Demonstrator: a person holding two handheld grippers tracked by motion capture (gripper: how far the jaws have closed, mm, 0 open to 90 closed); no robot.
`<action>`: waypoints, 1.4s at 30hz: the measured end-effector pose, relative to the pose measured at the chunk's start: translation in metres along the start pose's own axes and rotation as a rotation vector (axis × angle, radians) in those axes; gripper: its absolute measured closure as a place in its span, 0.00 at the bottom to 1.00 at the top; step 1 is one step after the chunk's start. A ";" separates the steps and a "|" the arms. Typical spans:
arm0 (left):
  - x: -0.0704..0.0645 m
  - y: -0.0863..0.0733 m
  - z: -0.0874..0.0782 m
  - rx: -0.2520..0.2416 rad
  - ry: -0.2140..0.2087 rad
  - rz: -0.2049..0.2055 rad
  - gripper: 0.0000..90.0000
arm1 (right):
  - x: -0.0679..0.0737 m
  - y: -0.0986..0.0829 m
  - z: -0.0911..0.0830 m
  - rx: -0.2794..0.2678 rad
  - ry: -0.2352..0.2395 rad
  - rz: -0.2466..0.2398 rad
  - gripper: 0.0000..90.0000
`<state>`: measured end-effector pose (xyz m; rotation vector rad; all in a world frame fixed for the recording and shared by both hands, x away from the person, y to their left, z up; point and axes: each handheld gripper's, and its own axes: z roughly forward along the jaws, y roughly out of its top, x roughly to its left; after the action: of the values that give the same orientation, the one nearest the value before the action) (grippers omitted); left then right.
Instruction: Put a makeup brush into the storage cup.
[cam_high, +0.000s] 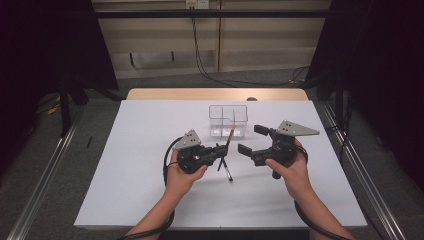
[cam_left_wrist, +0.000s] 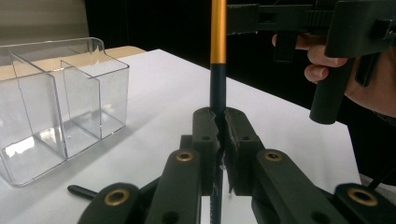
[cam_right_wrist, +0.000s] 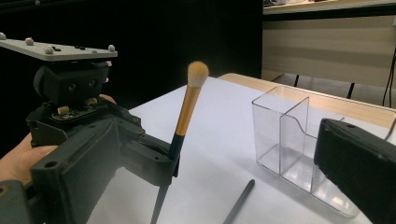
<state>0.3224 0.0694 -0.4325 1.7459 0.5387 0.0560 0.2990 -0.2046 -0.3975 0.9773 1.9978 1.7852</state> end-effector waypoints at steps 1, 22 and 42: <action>0.000 0.000 0.000 -0.002 -0.001 0.000 0.93 | 0.000 0.000 0.001 -0.002 0.004 0.003 0.00; 0.000 0.001 -0.002 -0.016 -0.017 0.008 0.93 | 0.004 -0.005 0.023 0.007 0.057 0.026 0.17; 0.001 0.002 -0.003 -0.024 -0.014 0.010 0.93 | 0.013 -0.006 0.032 0.006 0.079 0.047 0.52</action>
<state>0.3226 0.0722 -0.4305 1.7242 0.5169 0.0578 0.3077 -0.1715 -0.4060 0.9775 2.0439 1.8708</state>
